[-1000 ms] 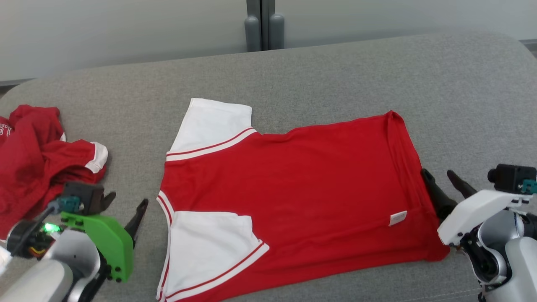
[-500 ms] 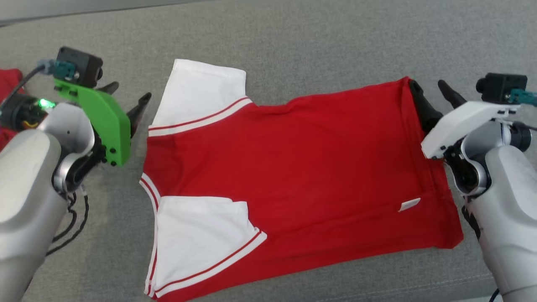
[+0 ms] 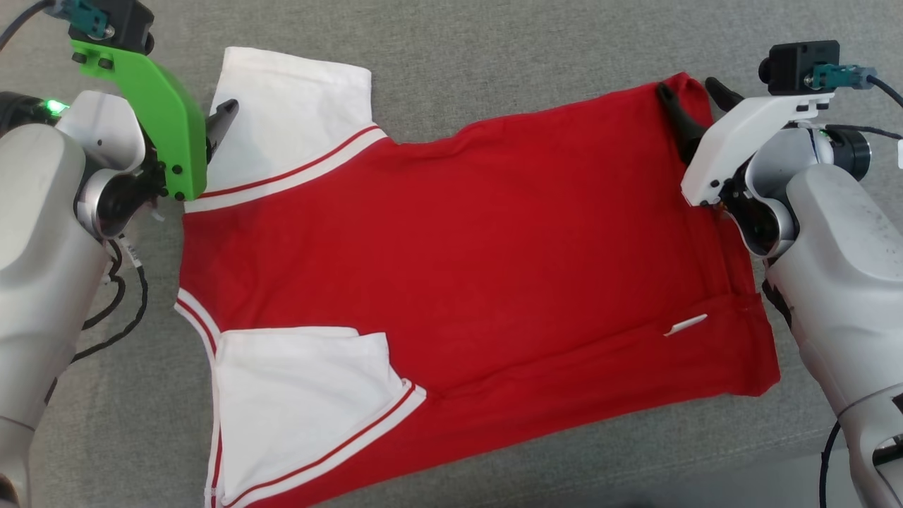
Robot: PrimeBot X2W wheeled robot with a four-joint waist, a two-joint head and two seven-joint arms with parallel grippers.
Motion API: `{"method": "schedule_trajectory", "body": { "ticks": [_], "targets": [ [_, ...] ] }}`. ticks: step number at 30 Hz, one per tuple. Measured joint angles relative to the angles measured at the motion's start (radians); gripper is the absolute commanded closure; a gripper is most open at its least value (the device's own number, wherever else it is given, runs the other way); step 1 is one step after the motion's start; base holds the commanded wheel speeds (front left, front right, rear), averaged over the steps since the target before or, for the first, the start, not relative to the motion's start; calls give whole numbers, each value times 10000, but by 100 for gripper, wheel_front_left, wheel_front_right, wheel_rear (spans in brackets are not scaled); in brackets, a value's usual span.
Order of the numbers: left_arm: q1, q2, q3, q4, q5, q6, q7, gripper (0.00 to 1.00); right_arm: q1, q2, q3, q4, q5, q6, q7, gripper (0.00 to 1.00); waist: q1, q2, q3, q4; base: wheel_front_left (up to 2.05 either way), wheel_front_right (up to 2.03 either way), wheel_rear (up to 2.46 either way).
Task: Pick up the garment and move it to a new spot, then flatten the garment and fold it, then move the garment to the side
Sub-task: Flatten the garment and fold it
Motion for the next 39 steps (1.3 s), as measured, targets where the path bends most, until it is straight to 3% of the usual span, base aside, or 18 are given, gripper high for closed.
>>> {"method": "schedule_trajectory", "body": {
  "ticks": [8,11,14,16,17,20,21,22,23,24,39],
  "targets": [
    [-735,324,-564,330,-815,-12,182,0,-791,-92,1041,476,713,0,-165,2,0,0,506,-333,0,0,0],
    [-1111,500,-677,727,-769,-12,54,0,-1037,-157,1423,491,1003,0,-192,25,-1,0,696,-441,0,0,0],
    [-1308,493,-723,863,-1060,-12,79,0,-1227,-201,1820,514,1285,0,-194,27,-1,0,849,-574,0,0,0],
    [-1447,514,-838,828,-1323,-12,153,0,-1347,-222,2123,516,1417,0,-201,35,-1,0,942,-671,0,0,0],
    [-1503,543,-911,803,-1354,-12,153,0,-1377,-232,2249,516,1461,0,-199,47,-1,0,974,-706,0,0,0],
    [-1619,637,-1147,780,-1611,-10,372,0,-1457,-328,2621,522,1695,2,-213,67,-1,0,1054,-811,0,0,0],
    [-1651,665,-1223,746,-1726,-10,495,0,-1487,-345,2731,533,1797,2,-253,84,-1,0,1069,-839,0,0,0],
    [-1684,715,-1294,723,-1843,-10,598,42,-1496,-370,2826,550,1883,4,-295,99,-1,0,1074,-859,0,0,0],
    [-1710,754,-1394,673,-1929,-10,686,60,-1509,-387,2936,569,1969,8,-305,100,-1,0,1066,-868,0,0,0],
    [-1722,786,-1476,619,-1998,-10,694,100,-1526,-393,3024,594,2036,8,-341,100,-1,0,1056,-872,0,0,0],
    [-1699,965,-2408,874,-2188,-40,-805,100,-1429,-531,3521,1661,2673,6,-2719,100,-1,0,276,-739,0,0,0]
  ]
}}
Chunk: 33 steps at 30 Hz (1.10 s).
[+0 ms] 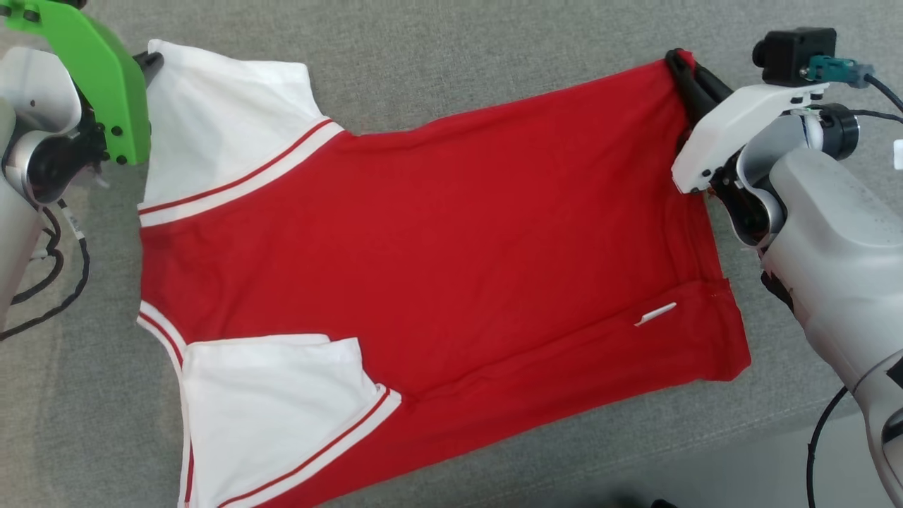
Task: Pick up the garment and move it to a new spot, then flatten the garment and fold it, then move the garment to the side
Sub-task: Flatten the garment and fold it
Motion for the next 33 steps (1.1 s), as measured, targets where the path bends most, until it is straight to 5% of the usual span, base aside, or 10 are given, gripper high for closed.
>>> {"method": "schedule_trajectory", "body": {
  "ticks": [15,33],
  "targets": [
    [826,648,-1072,-892,-1058,0,-426,100,716,4,477,585,968,-2,-646,100,0,0,-1544,304,0,0,0],
    [2300,2211,-2552,-4184,-3386,0,2537,100,2141,-1200,2063,6,2203,-2,286,100,-1,0,-3480,964,0,0,0]
  ]
}}
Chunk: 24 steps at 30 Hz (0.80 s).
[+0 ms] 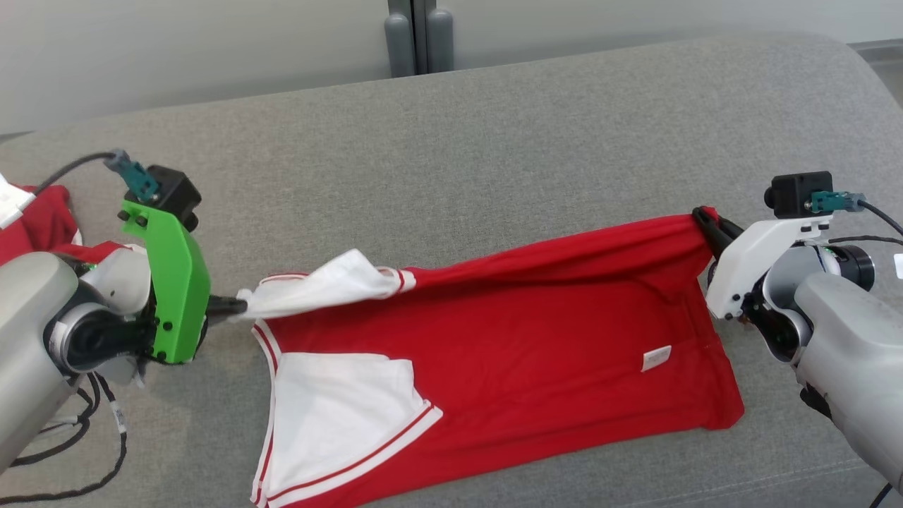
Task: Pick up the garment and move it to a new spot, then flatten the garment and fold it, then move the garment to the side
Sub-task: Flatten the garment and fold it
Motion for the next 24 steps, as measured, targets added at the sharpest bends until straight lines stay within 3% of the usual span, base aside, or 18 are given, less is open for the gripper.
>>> {"method": "schedule_trajectory", "body": {
  "ticks": [11,12,13,14,15,16,17,19,23,24],
  "targets": [
    [1213,86,-334,-1273,-853,286,1156,100,342,-366,1112,50,585,0,1404,100,0,0,-474,181,0,0,0],
    [1304,88,-355,-1367,-861,311,1210,100,395,-412,1227,29,665,0,1584,95,0,0,-486,178,0,0,0],
    [1373,90,-366,-1427,-863,349,1239,100,418,-449,1323,2,696,0,1682,82,0,0,-495,174,0,0,0],
    [1451,94,-382,-1492,-869,362,1239,100,427,-497,1411,-29,732,0,1760,76,0,0,-503,168,0,0,0],
    [1521,96,-384,-1534,-872,380,1239,100,426,-537,1488,-63,794,0,1825,61,0,0,-508,164,0,0,0],
    [1596,96,-393,-1559,-872,428,1239,100,427,-556,1574,-81,826,0,1877,55,0,0,-515,158,0,0,0],
    [1657,92,-401,-1567,-872,443,1239,100,430,-556,1639,-86,863,0,1904,25,0,0,-524,153,0,0,0],
    [1832,54,-416,-1542,-876,453,1237,100,448,-552,1791,-100,947,0,2034,0,0,0,-542,137,0,0,0],
    [2209,-136,-437,-1436,-922,449,1085,100,572,-520,2046,-46,1206,-2,2447,0,0,0,-597,101,0,0,0],
    [2313,-194,-445,-1417,-926,437,1039,85,610,-525,2104,-56,1273,-2,2504,0,0,0,-619,95,0,0,0]
  ]
}}
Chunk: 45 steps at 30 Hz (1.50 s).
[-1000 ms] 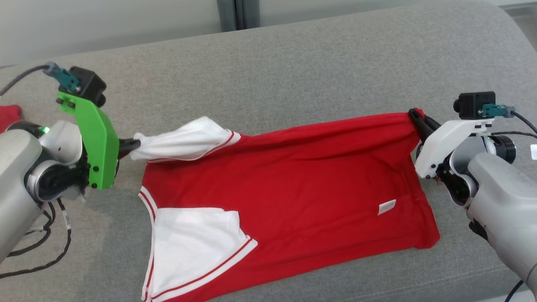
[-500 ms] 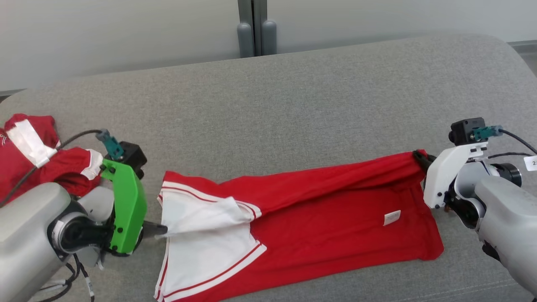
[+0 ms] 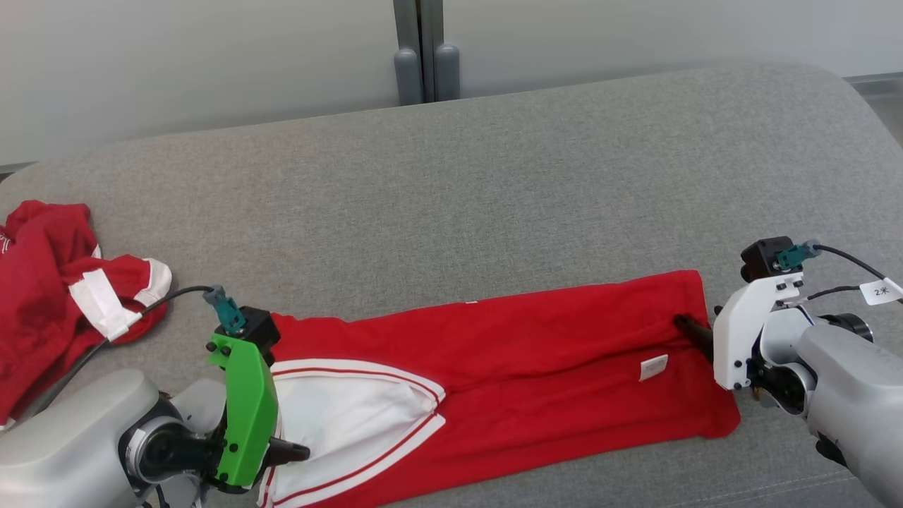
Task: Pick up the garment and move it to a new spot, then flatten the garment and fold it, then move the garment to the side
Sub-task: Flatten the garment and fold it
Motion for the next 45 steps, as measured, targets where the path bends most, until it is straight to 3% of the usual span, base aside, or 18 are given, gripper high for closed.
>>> {"method": "schedule_trajectory", "body": {
  "ticks": [1,2,6,11,18,23,27,31,34,36,40,45],
  "targets": [
    [77,-33,-8,31,2,-13,-98,24,4,-17,40,-21,52,0,0,0,0,0,-22,-1,0,0,0],
    [117,-36,-6,73,2,-46,-173,0,2,-52,94,-71,100,0,29,0,0,0,-47,-1,0,0,0],
    [147,17,142,157,35,-100,-527,0,-21,-341,201,-207,198,0,-105,0,0,0,-154,24,0,0,0],
    [83,274,723,-33,23,-184,-1371,0,-269,-754,-476,-1091,800,0,-1292,0,0,0,-305,131,0,0,0],
    [-93,663,1735,-552,1248,-75,-4238,0,-290,-1521,-1469,-2320,968,-2,-3375,0,0,0,-522,237,0,0,0],
    [313,802,2257,-681,1998,510,-6389,0,77,-1634,-2466,-2924,380,-2,-3893,0,0,0,-693,273,0,0,0],
    [887,849,2577,-652,2865,1478,-8343,0,958,-1553,-4907,-3779,-1007,-2,-3937,0,0,0,-871,372,0,0,0],
    [1725,715,3302,-834,3158,2571,-10332,0,2981,-497,-7202,-4853,-2111,-2,-3937,0,0,0,-970,468,0,0,0],
    [2545,545,4259,-1131,3248,3135,-10644,0,4314,115,-8240,-5419,-3041,-2,-3937,0,0,0,-997,546,0,0,0],
    [3229,161,5480,-1465,3816,3358,-10677,0,5046,564,-8786,-5797,-3488,-10,-3937,0,0,0,-981,598,0,0,0],
    [4975,-861,7166,-1781,4922,3379,-10684,0,5925,1285,-9380,-6387,-4422,-8,-3937,0,0,0,-906,653,0,0,0],
    [6657,-2587,9137,-2023,6243,2953,-10688,0,6395,2117,-9914,-6809,-5394,-8,-3937,0,0,0,-807,639,0,0,0]
  ]
}}
